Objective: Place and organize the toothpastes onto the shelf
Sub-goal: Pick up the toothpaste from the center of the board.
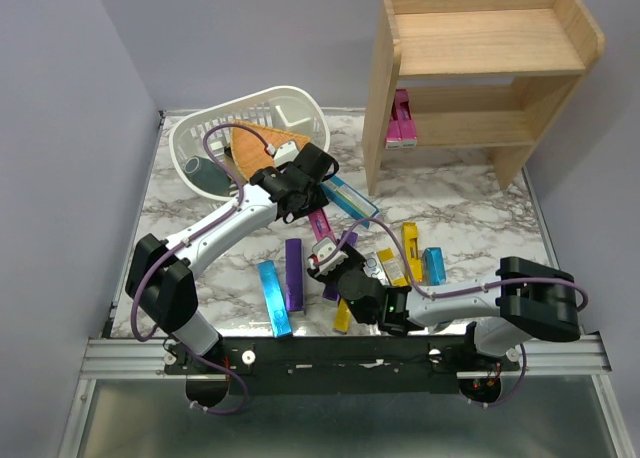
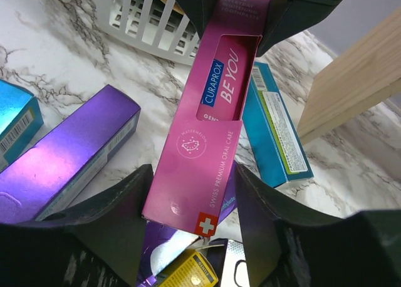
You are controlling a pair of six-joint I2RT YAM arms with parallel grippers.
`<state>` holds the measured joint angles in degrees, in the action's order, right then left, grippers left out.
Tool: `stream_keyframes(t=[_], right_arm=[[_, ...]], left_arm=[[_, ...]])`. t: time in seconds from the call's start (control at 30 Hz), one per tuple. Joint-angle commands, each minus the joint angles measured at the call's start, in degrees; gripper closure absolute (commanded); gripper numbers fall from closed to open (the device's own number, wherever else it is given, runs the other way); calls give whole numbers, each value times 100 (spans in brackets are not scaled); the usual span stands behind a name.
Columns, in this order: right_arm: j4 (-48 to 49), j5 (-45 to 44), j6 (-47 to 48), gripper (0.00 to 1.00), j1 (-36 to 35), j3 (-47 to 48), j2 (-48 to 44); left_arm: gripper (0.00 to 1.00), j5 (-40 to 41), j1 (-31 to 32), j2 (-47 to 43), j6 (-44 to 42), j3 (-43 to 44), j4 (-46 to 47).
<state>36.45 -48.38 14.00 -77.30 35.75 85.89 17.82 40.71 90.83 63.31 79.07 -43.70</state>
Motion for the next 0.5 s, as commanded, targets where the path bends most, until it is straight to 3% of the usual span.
stream_keyframes(t=[0.0, 0.2, 0.47], right_arm=[[231, -400, 59, 43, -57, 196, 191], [161, -479, 24, 55, -66, 275, 236], [-427, -120, -608, 64, -66, 266, -265]], left_arm=[[75, -16, -28, -206, 94, 39, 134], [68, 37, -19, -267, 94, -5, 134], [39, 414, -28, -670, 15, -181, 301]])
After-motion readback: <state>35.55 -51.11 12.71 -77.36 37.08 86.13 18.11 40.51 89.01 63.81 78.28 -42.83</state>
